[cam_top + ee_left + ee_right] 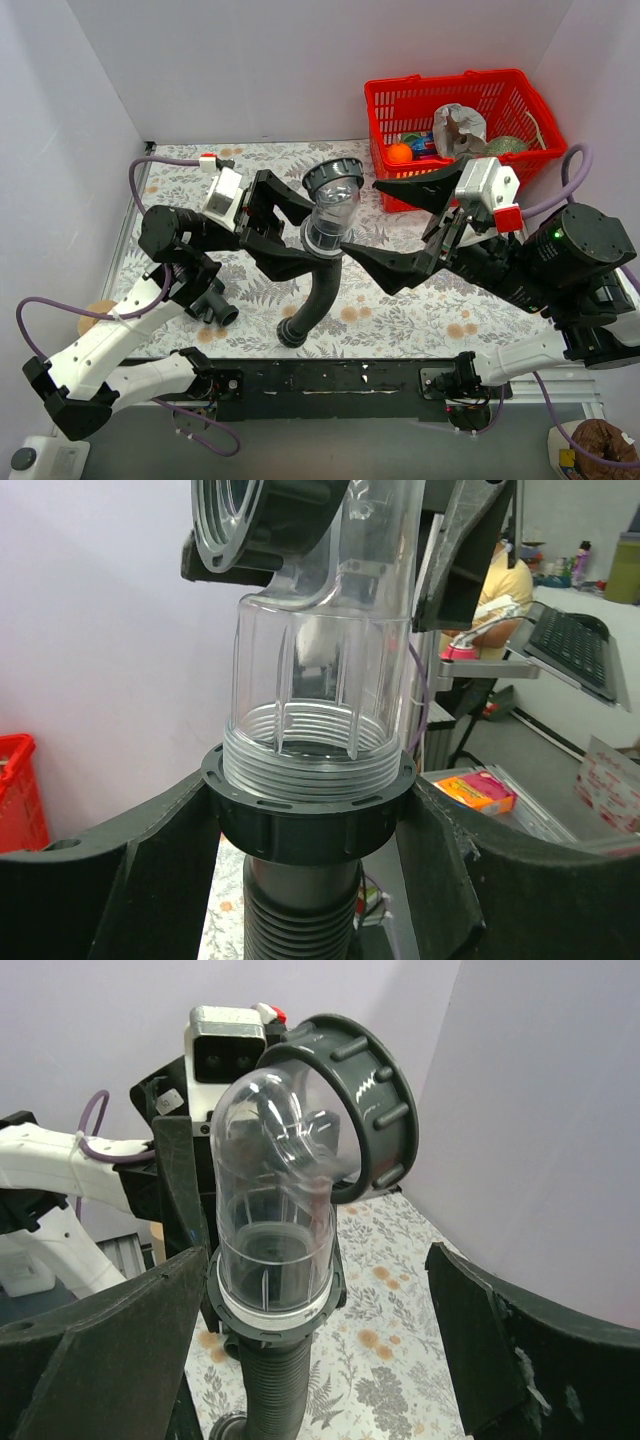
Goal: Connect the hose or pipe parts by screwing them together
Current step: Install the adaptor on the pipeline.
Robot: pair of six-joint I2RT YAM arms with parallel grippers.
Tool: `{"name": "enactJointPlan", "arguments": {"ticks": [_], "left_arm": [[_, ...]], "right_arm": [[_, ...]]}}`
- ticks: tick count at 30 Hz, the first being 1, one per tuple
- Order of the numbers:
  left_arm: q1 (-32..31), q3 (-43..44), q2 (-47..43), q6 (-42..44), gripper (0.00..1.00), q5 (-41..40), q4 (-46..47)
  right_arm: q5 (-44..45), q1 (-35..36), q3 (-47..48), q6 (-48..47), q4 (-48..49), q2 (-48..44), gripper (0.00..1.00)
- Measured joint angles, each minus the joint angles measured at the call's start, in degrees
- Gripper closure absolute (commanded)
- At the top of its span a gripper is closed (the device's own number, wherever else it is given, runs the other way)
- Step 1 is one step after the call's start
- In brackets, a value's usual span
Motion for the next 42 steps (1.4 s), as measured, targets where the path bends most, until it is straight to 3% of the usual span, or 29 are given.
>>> {"name": "enactJointPlan", "arguments": {"ticks": [15, 23, 26, 29, 30, 32, 36, 42], "left_arm": [[0.00, 4.42, 1.57, -7.72, 1.00, 6.71, 0.59], [0.00, 5.70, 1.70, -9.94, 1.00, 8.94, 0.94], [0.00, 5.70, 1.62, -10.03, 1.00, 9.18, 1.36], [0.00, 5.70, 1.18, -9.97, 1.00, 9.29, 1.33], [0.00, 5.70, 0.96, -9.84, 1.00, 9.27, 1.25], [0.22, 5.70, 0.72, -9.31, 1.00, 8.70, 0.83], [0.59, 5.70, 0.50, -8.98, 1.00, 7.28, -0.07], [0.70, 5.68, 0.44, -8.33, 1.00, 5.60, -1.20]], "right_arm": [[-9.64, -0.20, -0.92, -0.94, 4.11, 3.34, 0.03], [-17.77, -2.89, -0.74, 0.26, 5.27, 5.35, 0.11], [-21.57, -5.11, 0.04, 1.05, 5.49, 6.10, 0.18], [-25.77, -8.52, 0.81, 2.45, 6.01, 6.88, 0.34], [-27.71, -9.97, 0.85, 3.39, 6.47, 7.13, 0.46], [-31.36, -12.20, 0.85, 5.31, 6.91, 7.45, 0.58], [-37.07, -16.46, 0.63, 8.90, 8.02, 7.54, 0.94], [-40.74, -19.34, -1.42, 11.85, 10.67, 6.86, 0.99]]}}
